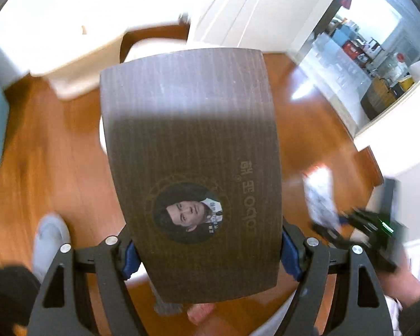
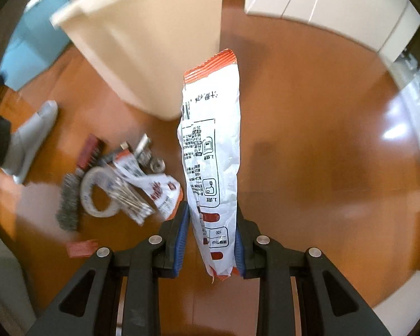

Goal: Collect trash
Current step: 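Drop the brown card into the wastebasket with the left gripper, then lower the snack wrapper into the wastebasket and open the right gripper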

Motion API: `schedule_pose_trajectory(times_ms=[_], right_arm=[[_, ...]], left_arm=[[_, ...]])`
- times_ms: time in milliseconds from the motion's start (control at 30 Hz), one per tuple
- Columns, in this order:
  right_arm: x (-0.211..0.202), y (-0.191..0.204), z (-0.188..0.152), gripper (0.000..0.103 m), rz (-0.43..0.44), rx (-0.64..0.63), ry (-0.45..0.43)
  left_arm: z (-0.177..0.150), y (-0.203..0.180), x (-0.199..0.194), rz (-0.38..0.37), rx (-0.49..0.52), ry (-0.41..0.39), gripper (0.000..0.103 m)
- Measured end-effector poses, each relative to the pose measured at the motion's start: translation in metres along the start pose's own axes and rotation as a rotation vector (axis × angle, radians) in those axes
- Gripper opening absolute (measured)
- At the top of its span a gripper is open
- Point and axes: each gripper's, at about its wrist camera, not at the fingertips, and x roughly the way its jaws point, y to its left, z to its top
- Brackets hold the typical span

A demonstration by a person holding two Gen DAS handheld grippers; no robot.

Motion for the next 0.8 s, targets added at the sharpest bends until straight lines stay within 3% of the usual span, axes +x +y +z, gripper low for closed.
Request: schedule_pose_trajectory(times_ms=[167,333,467,667,800], right_arm=[[-0.109,0.005,0.011,0.030,-0.046,0.045,-0.076],[-0.182,0.016,0.012,0.030,-0.071,0.105,-0.134],[-0.208,0.030,0.015,0.030,-0.071,0.128,-0.148],[-0.215,0.043,0.032,0.030,-0.051,0.139,-0.165],[-0.219,0.048,0.042,0.030,-0.046,0.136,-0.170]], left_arm=[[0.071,-0.008,0.020,0.073,0.107,-0.029,0.078],[0.099,-0.026,0.024,0.135,0.192,-0.058,0.078],[0.099,-0.023,0.024,0.142,0.207,-0.059,0.078],[0.094,-0.006,0.047,0.227,0.229,0.005,0.079],[0.092,0.006,0.050,0.204,0.241,0.033,0.079]])
